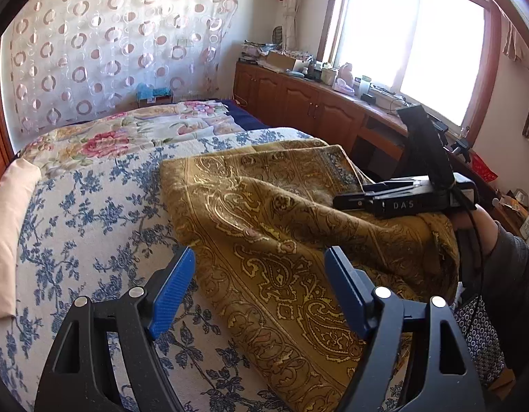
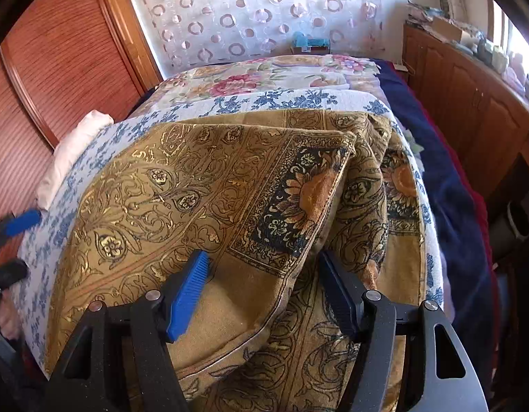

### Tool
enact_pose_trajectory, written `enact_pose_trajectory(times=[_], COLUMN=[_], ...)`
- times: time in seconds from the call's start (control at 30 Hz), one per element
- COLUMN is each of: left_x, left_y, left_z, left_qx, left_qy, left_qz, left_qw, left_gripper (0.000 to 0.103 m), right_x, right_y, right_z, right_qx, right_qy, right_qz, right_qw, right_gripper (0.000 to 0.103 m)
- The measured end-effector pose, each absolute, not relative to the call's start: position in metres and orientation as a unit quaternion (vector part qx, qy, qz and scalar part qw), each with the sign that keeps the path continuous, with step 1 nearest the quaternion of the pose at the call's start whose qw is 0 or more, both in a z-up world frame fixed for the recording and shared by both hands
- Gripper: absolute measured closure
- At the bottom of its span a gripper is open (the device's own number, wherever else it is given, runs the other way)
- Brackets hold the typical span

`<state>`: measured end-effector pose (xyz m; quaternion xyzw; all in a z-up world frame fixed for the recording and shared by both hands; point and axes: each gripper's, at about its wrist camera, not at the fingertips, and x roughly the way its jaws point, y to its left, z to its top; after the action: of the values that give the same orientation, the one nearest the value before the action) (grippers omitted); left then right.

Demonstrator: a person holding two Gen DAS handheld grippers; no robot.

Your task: Fold small clothes

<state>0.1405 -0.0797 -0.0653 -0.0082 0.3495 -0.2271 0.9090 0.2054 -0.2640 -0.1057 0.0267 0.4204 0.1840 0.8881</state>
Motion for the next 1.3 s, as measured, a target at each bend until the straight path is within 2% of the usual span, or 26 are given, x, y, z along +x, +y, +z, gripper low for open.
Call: enact_pose_trajectory(times=[0.1, 0.13, 0.17, 0.23, 0.4, 0.57, 0.73, 0.87, 1.0, 1.3], left_x=[0.140, 0.139, 0.138, 0.137, 0.137, 0.136, 0.135, 0.133, 0.133, 0.133], left_y=[-0.084, -0.084, -0.084, -0.082, -0.075, -0.073, -0.075, -0.077, -0.078, -0.082], left_z=[-0.068, -0.069, -0.070, -0.071, -0.070, -0.071, -0.074, -0.075, -0.078, -0.087], left_qx=[-0.007, -0.005, -0.005, -0.008, -0.019, -0.022, -0.021, -0.015, -0.013, -0.010], left_qy=[0.352, 0.353, 0.353, 0.353, 0.352, 0.353, 0.357, 0.358, 0.363, 0.372], left_qz=[-0.230, -0.229, -0.229, -0.228, -0.222, -0.221, -0.222, -0.224, -0.225, -0.225], left_qw=[0.907, 0.907, 0.907, 0.908, 0.909, 0.909, 0.907, 0.906, 0.904, 0.901], left_gripper=[0.024, 0.024, 0.024, 0.024, 0.024, 0.024, 0.024, 0.024, 0.024, 0.024], right_x=[0.212, 0.214, 0.208, 0.204, 0.182, 0.190, 0.229, 0.250, 0.234, 0.130], right_y=[-0.265, -0.265, -0.258, -0.248, -0.236, -0.231, -0.232, -0.233, -0.235, -0.268], right_z=[-0.107, -0.105, -0.104, -0.096, -0.058, -0.028, -0.029, -0.048, -0.049, -0.072], right_qx=[0.025, 0.020, 0.015, 0.000, -0.056, -0.107, -0.139, -0.137, -0.114, -0.092], right_qy=[0.420, 0.417, 0.411, 0.385, 0.288, 0.243, 0.280, 0.331, 0.330, 0.339], right_qz=[0.179, 0.177, 0.180, 0.180, 0.156, 0.134, 0.097, 0.062, 0.075, 0.129], right_qw=[0.889, 0.891, 0.893, 0.905, 0.943, 0.955, 0.945, 0.931, 0.934, 0.927], right_gripper=[0.051, 0.067, 0.088, 0.091, 0.092, 0.092, 0.091, 0.069, 0.066, 0.065])
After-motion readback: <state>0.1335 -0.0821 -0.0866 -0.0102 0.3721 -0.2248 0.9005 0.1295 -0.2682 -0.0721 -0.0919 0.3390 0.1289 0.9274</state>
